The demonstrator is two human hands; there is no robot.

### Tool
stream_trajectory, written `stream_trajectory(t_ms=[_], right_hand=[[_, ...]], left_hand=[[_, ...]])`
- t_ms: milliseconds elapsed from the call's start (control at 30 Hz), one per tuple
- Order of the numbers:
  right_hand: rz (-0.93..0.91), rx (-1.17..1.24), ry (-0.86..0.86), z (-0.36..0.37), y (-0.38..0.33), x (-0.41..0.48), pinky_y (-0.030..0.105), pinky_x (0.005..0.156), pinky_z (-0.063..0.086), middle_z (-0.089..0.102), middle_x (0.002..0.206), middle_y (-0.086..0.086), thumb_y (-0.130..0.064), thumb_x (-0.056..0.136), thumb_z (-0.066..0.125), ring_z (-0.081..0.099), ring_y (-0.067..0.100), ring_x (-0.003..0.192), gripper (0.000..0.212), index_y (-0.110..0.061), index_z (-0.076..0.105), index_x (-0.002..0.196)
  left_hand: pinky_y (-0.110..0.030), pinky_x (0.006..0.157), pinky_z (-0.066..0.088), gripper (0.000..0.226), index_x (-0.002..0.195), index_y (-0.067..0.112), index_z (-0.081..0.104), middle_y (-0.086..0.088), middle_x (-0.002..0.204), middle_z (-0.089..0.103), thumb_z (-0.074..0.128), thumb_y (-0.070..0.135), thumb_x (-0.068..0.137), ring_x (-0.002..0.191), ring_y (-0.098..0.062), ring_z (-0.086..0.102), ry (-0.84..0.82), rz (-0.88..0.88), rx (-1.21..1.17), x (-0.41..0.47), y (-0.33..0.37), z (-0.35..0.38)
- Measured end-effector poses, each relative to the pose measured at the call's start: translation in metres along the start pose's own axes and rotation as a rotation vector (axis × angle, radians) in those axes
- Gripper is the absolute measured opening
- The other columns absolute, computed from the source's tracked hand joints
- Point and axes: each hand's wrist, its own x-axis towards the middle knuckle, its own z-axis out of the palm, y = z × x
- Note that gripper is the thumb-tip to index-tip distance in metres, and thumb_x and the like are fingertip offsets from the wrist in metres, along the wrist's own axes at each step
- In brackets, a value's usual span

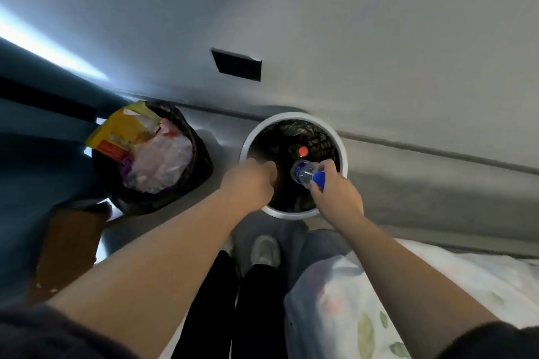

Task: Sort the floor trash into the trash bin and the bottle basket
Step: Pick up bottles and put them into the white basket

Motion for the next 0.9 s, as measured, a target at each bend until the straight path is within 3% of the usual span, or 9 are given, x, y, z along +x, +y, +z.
stream_trajectory(t_ms=[300,400,500,733,900], right_hand=[[0.039,-0.063,-0.126,0.119,0.036,0.107,0.036,0.06,0.037,0.052,0.093,0.008,-0.023,0.092,0.052,0.051,0.028,0.077,0.026,-0.02,0.039,0.114],[0.059,-0.102,-0.164,0.14,0.043,0.127,0.037,0.065,0.038,0.052,0.099,0.013,-0.02,0.092,0.052,0.054,0.033,0.087,0.029,-0.019,0.039,0.118],[0.071,-0.131,-0.181,0.154,0.048,0.14,0.037,0.068,0.038,0.053,0.104,0.016,-0.018,0.092,0.053,0.055,0.037,0.095,0.034,-0.018,0.039,0.122],[0.112,-0.153,-0.214,0.172,0.051,0.151,0.039,0.074,0.041,0.052,0.116,0.02,-0.012,0.092,0.054,0.054,0.038,0.104,0.038,-0.013,0.042,0.127],[0.134,-0.186,-0.23,0.162,0.045,0.141,0.039,0.079,0.04,0.046,0.126,0.018,-0.022,0.092,0.054,0.046,0.036,0.116,0.045,-0.014,0.039,0.133]], left_hand=[[-0.036,0.075,0.034,0.046,0.135,0.029,0.041,-0.013,0.128,0.044,0.051,0.029,0.09,0.113,-0.03,0.047,-0.157,0.072,0.361,0.14,-0.008,0.106],[-0.038,0.085,0.036,0.05,0.14,0.027,0.037,-0.015,0.132,0.042,0.049,0.029,0.091,0.117,-0.032,0.044,-0.191,0.093,0.468,0.164,-0.01,0.124],[-0.041,0.096,0.035,0.053,0.144,0.025,0.031,-0.017,0.135,0.039,0.045,0.028,0.093,0.12,-0.033,0.042,-0.221,0.101,0.554,0.179,-0.016,0.136],[-0.045,0.104,0.028,0.055,0.145,0.025,0.028,-0.017,0.137,0.037,0.044,0.029,0.093,0.122,-0.034,0.039,-0.226,0.133,0.623,0.187,-0.031,0.143],[-0.047,0.111,0.021,0.067,0.149,0.023,0.019,-0.018,0.143,0.034,0.05,0.032,0.09,0.129,-0.035,0.033,-0.18,0.163,0.714,0.178,-0.03,0.13]])
